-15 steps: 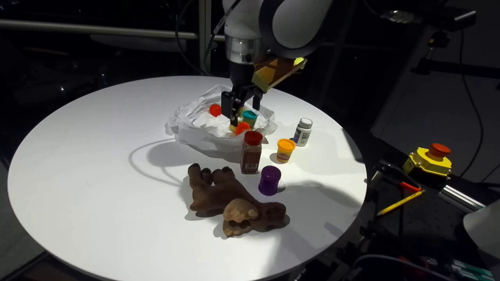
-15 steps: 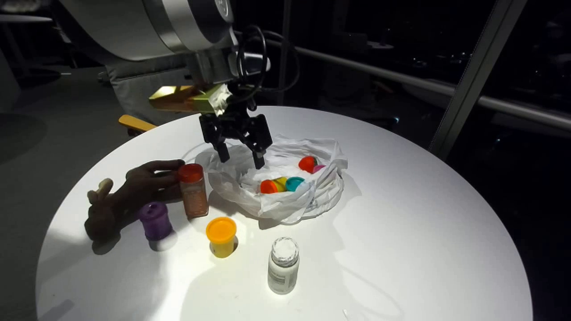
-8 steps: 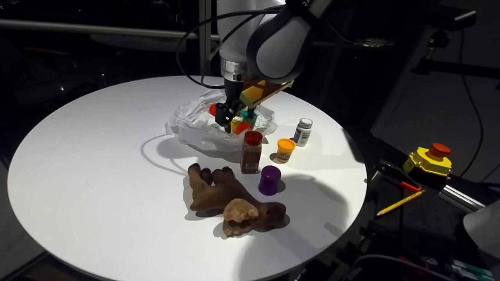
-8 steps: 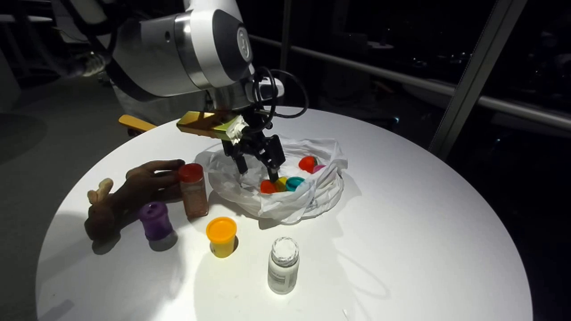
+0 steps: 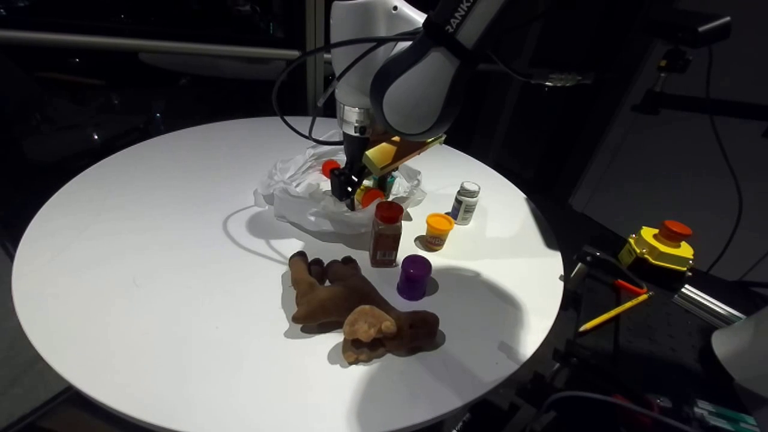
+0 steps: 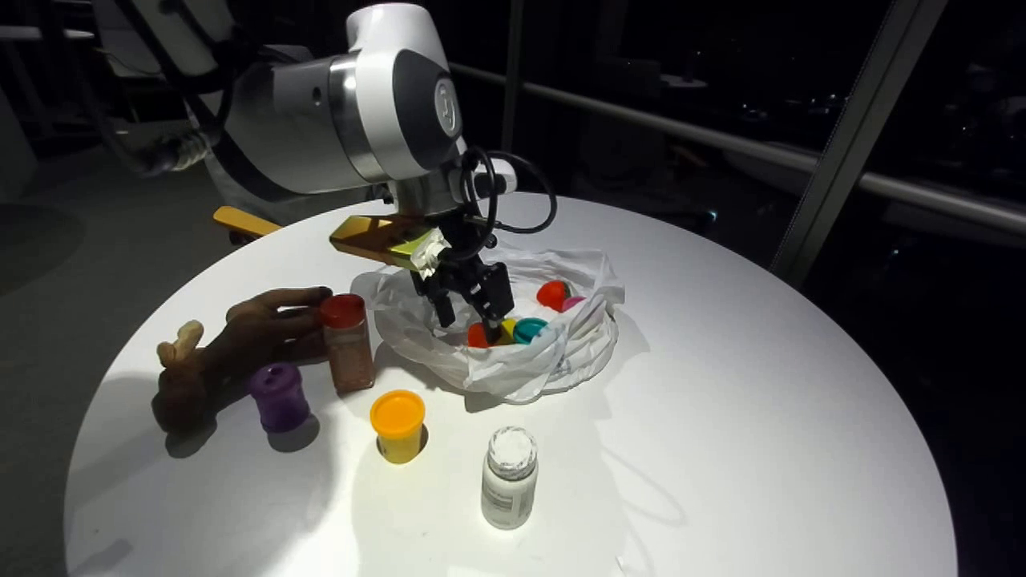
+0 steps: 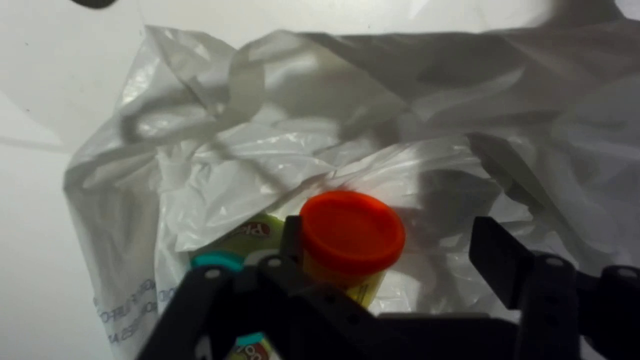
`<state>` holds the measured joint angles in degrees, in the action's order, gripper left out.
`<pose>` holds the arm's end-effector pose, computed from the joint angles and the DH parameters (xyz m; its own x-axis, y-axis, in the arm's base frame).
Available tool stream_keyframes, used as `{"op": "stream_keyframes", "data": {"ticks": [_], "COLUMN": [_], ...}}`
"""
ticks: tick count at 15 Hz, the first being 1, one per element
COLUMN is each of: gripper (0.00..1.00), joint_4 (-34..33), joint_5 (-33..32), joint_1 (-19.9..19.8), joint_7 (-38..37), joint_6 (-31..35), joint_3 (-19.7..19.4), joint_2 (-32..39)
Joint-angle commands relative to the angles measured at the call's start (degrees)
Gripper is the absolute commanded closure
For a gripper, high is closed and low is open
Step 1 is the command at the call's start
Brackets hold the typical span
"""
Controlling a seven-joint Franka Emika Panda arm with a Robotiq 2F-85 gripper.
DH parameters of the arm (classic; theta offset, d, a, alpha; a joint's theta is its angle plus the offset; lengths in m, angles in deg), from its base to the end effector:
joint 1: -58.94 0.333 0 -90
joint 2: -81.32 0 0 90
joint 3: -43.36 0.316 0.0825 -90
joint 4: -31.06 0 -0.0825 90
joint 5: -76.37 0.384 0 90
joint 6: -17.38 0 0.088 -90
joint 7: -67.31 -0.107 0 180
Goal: Pick up the objects from the plastic bag and them on the table.
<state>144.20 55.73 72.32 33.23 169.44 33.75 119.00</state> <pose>0.6058 0.0505 0.1359 0.9796 -0.1578 0.1246 -0.1840 -0.9532 0.2400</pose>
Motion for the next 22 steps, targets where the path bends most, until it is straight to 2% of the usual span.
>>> {"op": "stream_keyframes", "data": {"ticks": [1,4,5,9,17,22], "gripper": [0.47,0.69,0.73,0.73,0.73,0.73], "joint_4": [-2.12,-2.19,-2.26,-1.54,1.13,6.89], "joint_5": [2.07,2.59,2.83,4.23,5.95,1.79], "joint_1": [1.10,1.16,1.16,0.28,-1.00,-0.75], "joint_7": [0.32,-0.37,-0.63,0.56,7.49,7.21], "joint_6": [-0.08,0.28,0.42,0.27,-6.95,-14.05], "joint_3": [-1.85,-2.90,-3.25,-2.96,-0.21,-0.99], "joint_2": [1.13,0.80,0.76,-0.63,-11.08,-19.67]}}
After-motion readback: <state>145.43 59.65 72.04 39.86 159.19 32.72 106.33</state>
